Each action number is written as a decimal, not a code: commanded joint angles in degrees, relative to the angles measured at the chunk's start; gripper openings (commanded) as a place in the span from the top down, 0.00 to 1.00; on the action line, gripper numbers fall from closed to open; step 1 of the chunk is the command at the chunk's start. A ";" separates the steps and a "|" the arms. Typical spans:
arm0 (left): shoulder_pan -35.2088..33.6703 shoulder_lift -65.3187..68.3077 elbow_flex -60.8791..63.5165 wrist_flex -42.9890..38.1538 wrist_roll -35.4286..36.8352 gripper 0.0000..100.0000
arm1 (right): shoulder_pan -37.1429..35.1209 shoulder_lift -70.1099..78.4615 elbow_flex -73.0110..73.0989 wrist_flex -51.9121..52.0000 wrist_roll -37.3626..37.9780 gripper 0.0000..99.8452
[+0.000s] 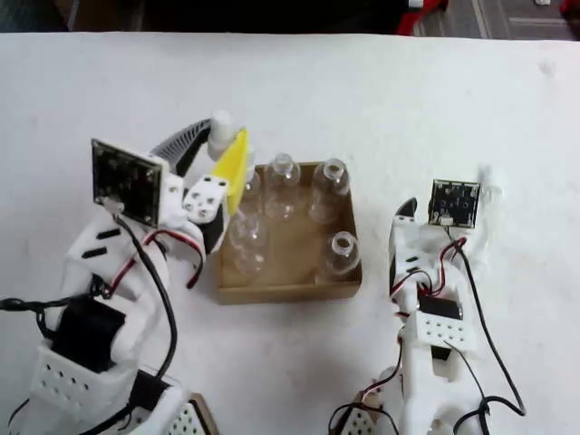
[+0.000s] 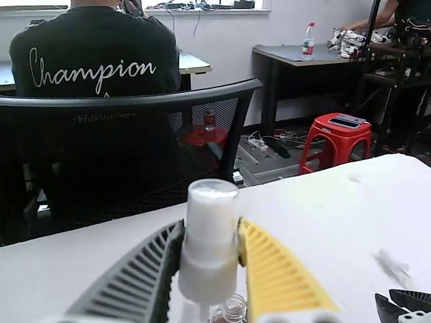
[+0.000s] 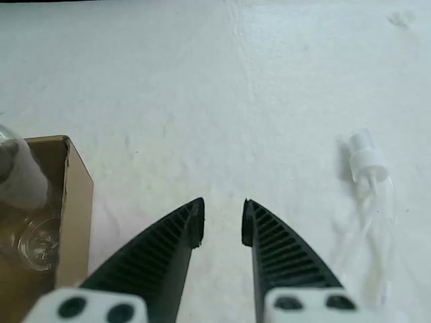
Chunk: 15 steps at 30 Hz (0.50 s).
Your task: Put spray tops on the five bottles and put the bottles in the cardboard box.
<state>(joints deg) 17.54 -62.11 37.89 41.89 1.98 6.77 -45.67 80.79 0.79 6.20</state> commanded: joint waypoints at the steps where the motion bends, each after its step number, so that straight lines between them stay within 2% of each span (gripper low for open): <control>1: 1.54 0.66 -0.44 -1.76 -1.23 0.98 | -0.40 0.04 -0.88 -1.36 0.79 0.92; 15: 1.80 1.19 4.04 -2.11 -1.32 0.98 | -0.40 0.04 -0.88 -1.36 0.79 0.92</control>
<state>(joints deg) 19.03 -61.23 40.35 41.36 1.63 6.77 -45.67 80.79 0.79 6.20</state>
